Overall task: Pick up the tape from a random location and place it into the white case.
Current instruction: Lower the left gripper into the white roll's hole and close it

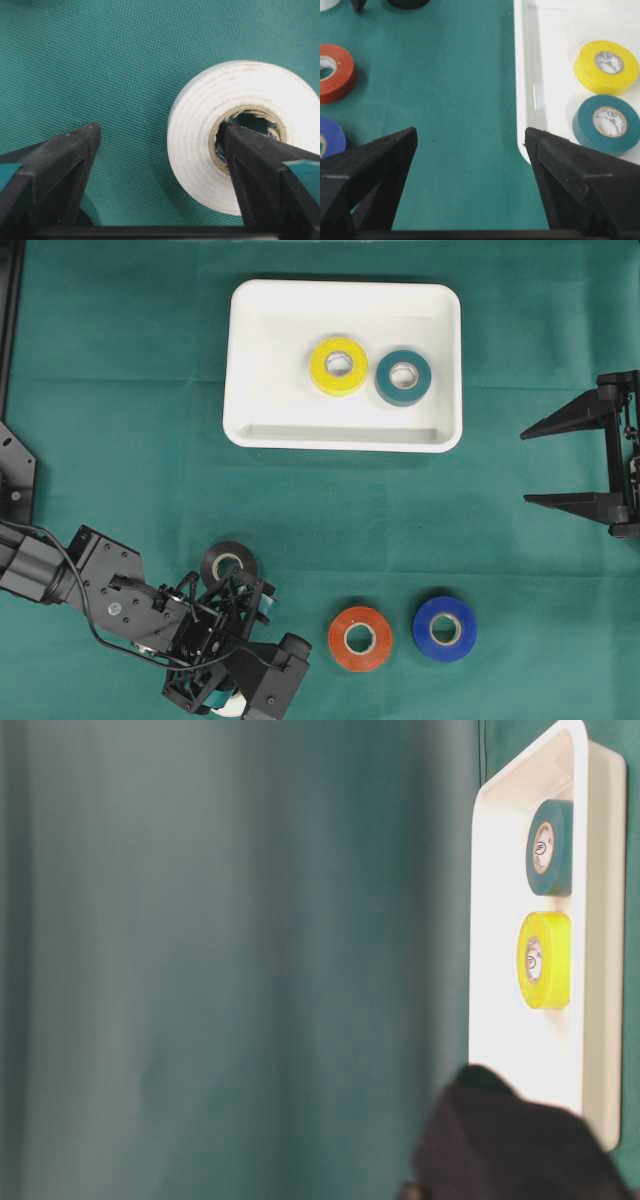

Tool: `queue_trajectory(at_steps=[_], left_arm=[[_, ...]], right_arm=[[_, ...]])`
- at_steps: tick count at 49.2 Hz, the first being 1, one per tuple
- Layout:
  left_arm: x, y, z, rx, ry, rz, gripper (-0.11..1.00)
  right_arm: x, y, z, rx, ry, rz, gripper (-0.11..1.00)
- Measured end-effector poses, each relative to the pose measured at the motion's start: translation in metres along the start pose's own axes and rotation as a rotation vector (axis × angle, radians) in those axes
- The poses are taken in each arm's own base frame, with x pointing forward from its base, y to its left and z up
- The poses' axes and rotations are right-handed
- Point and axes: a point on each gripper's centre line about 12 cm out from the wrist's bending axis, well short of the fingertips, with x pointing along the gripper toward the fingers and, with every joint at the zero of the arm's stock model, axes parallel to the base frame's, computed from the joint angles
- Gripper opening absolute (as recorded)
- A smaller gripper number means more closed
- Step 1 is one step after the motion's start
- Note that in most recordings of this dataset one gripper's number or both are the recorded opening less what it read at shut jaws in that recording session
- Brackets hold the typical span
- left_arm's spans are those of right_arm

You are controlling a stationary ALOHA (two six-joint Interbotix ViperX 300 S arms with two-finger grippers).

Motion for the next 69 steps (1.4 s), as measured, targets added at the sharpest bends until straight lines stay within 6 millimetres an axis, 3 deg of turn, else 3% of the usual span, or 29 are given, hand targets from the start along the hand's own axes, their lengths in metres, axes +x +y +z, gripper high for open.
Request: queue_trajectory(at_steps=[14,17,26,28,57,69], left_arm=[[0.002,0.000,-0.005,0.000,0.011,0.000,0.90],[0.002,0.000,-0.005,0.000,0.012,-0.001,0.79],[0.001,-0.004,-0.004,-0.004,0.029,-0.008,0.30],[0.001,-0.003,-0.005,-0.003,0.032,-0.008,0.24],[-0.004,-0.002,-0.001,-0.005,0.023,-0.007,0.24],[-0.029,-0.001,0.008,-0.011,0.007,-0.006,0.24]], right_arm=[[0.000,0.000,0.000,-0.002,0.003,0.000,0.87],[0.000,0.000,0.000,-0.002,0.002,0.001,0.87],[0.000,0.000,-0.001,-0.002,0.005,0.000,0.87],[0.001,0.000,-0.001,-0.002,0.004,-0.001,0.87],[0.000,0.000,-0.001,-0.002,0.005,0.000,0.87],[0.000,0.000,-0.001,-0.002,0.005,0.000,0.87]])
